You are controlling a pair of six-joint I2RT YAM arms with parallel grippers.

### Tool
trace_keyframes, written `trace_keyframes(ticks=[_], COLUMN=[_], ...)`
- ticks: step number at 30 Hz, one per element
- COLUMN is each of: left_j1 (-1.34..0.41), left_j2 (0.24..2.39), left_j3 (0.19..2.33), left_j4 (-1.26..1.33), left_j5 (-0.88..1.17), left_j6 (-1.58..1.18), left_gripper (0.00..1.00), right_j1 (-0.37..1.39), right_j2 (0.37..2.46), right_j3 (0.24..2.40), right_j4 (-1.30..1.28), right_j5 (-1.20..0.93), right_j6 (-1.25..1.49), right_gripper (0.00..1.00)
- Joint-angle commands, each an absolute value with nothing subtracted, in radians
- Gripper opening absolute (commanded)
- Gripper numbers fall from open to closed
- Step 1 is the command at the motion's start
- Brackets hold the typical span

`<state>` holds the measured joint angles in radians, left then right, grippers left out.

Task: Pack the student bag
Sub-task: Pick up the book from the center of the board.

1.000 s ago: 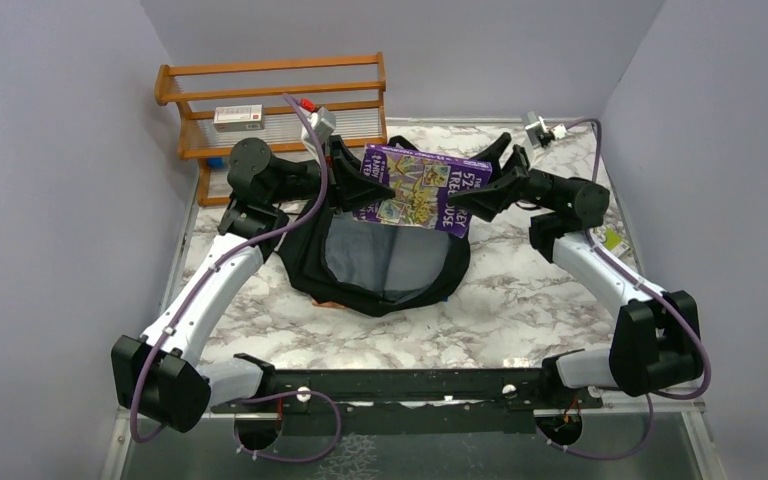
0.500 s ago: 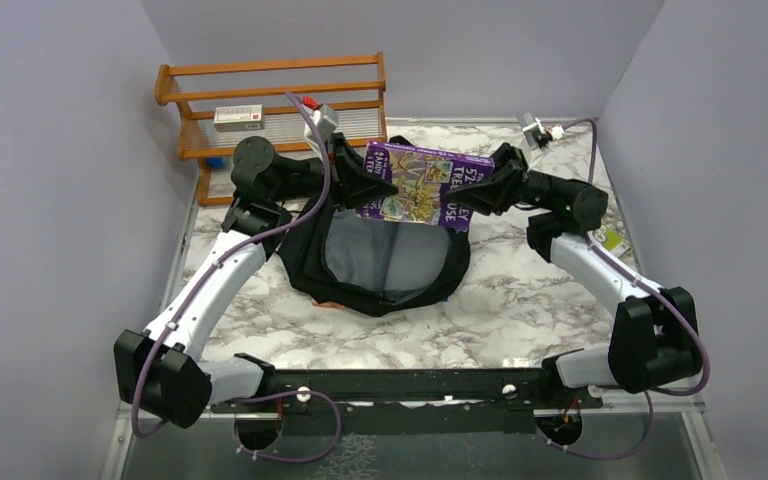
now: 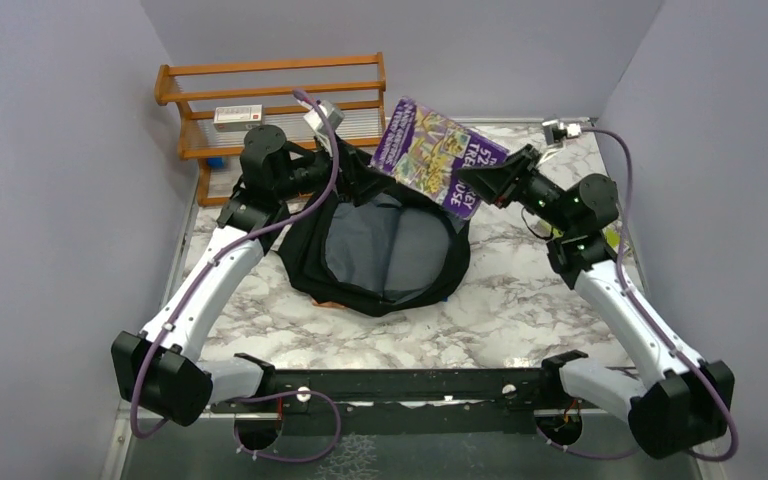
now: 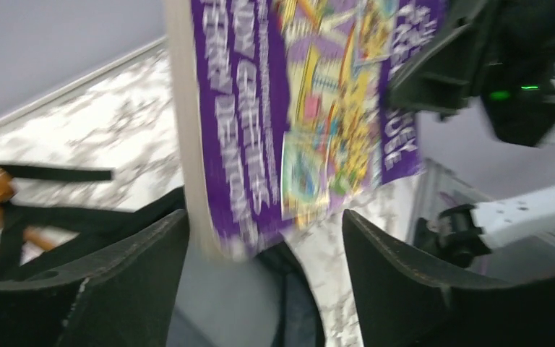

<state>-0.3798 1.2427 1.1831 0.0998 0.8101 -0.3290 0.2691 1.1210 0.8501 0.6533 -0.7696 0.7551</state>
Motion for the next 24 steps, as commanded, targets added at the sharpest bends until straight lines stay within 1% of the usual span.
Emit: trace_keyframes(ticks=[1,2,4,5,8,12,14,19,24], left_j1=[-0.378,-0.379,-0.385,-0.397,-0.493,-0.667,-0.719,-0.84,-0.914], left_j2=[1.26,1.269,1.294,1.306,1.355,1.419,1.462,1.605,1.739], left_j3=[1.231,1.233,1.234,1.239,1.265,1.288,1.294,1.328,1.366], left_j4=[-0.181,-0.209,-0.255,-0.283,-0.387,-0.504,-0.543,-0.663,-0.694], left_j5=[0.551,0.516,0.458,0.419,0.227,-0.124,-0.204,-0.463,-0.591], left_j6=[-0.174,-0.174,-0.179,-0.178,-0.146,-0.134,-0.162,-0.211,-0.207], left_gripper=[0.8,0.82,0.91,0.94,0.96,0.97,0.97,0.97,0.97], right_j1=[0.262,0.261,0.262,0.262,0.261,0.262,0.261,0.261,0.261], right_j2=[1.006,0.997,0.985,0.979,0.965,0.953,0.952,0.943,0.936], right_j3=[0.888,0.899,0.91,0.91,0.902,0.882,0.88,0.871,0.866], right_j4=[0.188,0.121,-0.005,-0.042,-0.081,-0.097,-0.108,-0.11,-0.116], right_j5=[-0.238,-0.178,-0.074,-0.041,-0.009,-0.005,0.029,0.025,0.021], right_j6=[0.628,0.625,0.626,0.625,0.614,0.614,0.618,0.612,0.6], right_gripper=[0.01,0.0,0.0,0.0,0.0,0.0,0.0,0.0,0.0])
